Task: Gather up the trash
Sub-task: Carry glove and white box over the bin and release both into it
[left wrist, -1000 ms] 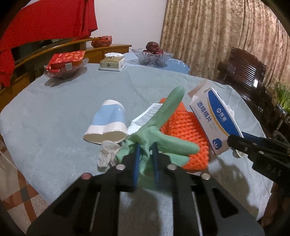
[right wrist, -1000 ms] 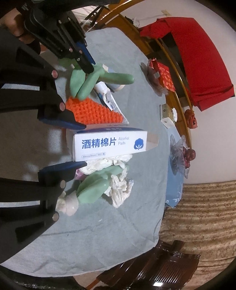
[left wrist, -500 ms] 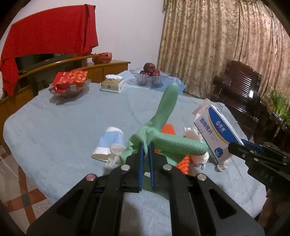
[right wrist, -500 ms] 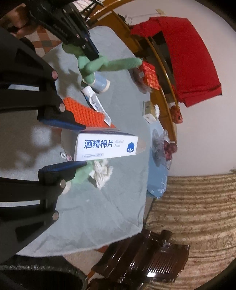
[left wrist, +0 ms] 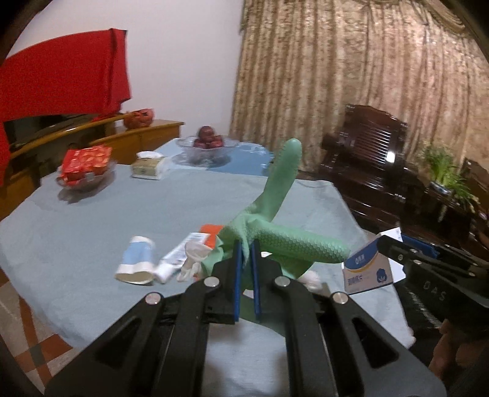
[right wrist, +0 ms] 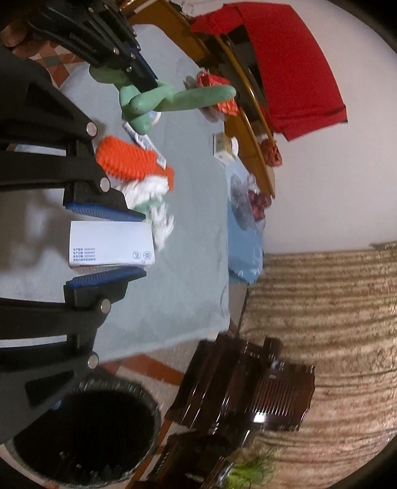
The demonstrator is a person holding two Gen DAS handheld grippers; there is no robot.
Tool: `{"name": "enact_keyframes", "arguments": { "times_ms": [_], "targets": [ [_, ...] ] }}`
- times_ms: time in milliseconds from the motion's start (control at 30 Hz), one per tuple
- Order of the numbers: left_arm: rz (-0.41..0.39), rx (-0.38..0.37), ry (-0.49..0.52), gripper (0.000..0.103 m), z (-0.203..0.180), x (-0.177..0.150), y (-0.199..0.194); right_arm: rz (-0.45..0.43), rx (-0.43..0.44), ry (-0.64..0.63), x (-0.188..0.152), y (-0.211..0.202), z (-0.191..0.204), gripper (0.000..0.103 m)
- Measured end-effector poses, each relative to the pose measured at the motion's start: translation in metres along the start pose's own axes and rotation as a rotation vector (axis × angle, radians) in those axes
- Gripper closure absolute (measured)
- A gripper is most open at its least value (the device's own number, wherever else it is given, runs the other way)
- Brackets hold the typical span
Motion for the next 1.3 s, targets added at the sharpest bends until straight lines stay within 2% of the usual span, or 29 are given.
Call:
{"name": "enact_keyframes", "arguments": {
  "times_ms": [267, 567, 767, 967, 1300],
  "targets": [
    [0.038, -0.036, 0.026, 0.098, -0.025, -0.014, 0.007, 0.013, -0.038, 0.033, -0.017, -0.012, -0.036, 0.074],
    [0.048, -0.119, 0.083, 0.098, -0.078, -0.015, 0.015, -0.021, -0.099, 0.066, -0.006, -0.034, -0.08, 0.074],
    [0.035, -0.192, 0.124, 0.098, -0.131, -0.007, 0.017, -0.051, -0.169, 0.091, 0.002, -0.052, -0.124, 0.074],
    [0.036, -0.265, 0.163, 0.098, -0.198, -0.005, 0.022, -0.059, -0.272, 0.169, -0.005, -0.069, -0.193, 0.074],
    [0.082, -0.374, 0.208, 0.098, -0.313, -0.032, 0.031, -0.054, -0.393, 0.241, -0.031, -0.084, -0.291, 0.074]
  ]
}}
Point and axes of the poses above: each gripper's, at about its wrist camera, not at the fingertips, and y roughly the way its jaws point, z to its left, x to its top, the point moved 9 cm from there along y, roughly the way its jaws point, and after that the axes turned 5 degrees about -y, right-handed, at the moved point
